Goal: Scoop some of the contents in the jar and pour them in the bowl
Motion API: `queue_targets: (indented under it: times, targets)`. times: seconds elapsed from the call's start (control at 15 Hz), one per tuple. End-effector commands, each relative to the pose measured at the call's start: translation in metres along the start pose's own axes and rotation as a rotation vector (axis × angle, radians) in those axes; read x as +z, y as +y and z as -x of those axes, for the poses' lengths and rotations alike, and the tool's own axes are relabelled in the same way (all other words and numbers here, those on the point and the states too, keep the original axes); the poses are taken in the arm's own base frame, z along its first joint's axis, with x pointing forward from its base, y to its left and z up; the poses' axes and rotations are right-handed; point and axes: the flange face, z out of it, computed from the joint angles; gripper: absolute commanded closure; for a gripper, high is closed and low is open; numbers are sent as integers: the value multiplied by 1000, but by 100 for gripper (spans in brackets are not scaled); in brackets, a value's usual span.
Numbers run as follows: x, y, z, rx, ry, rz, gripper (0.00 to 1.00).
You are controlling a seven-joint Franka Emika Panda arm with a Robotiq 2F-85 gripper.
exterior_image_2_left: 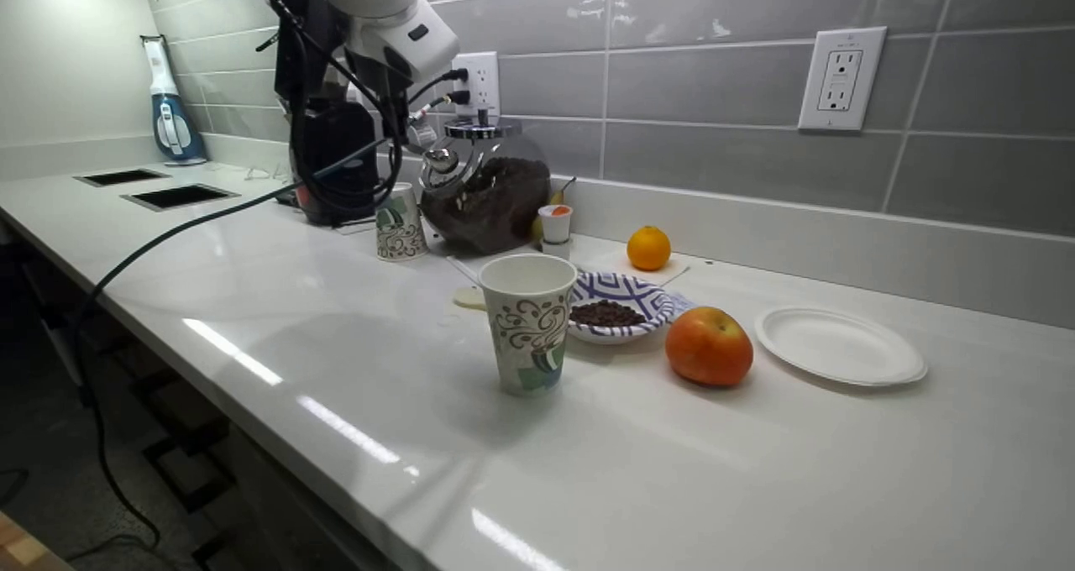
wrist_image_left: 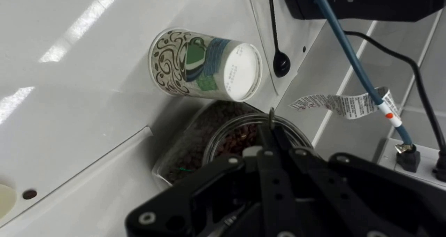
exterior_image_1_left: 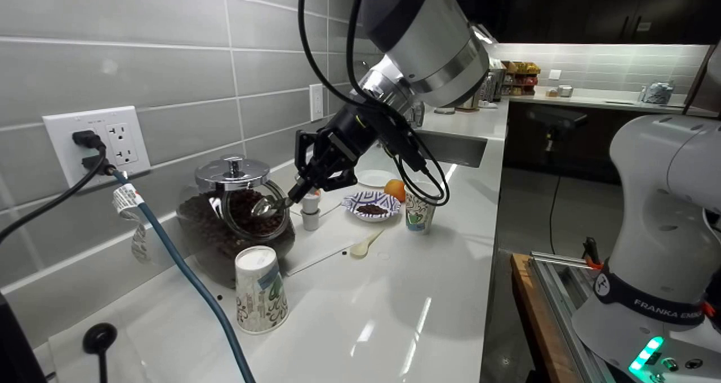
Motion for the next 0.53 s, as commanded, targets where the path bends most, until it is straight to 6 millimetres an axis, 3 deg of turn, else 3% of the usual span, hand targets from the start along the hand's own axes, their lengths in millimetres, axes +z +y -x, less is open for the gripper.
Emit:
queue_targets:
  times: [0.0,0.47]
  targets:
    - [11,-9,-16,40,-38,25,99]
    - [23,-16,-42,131,-101,55,99]
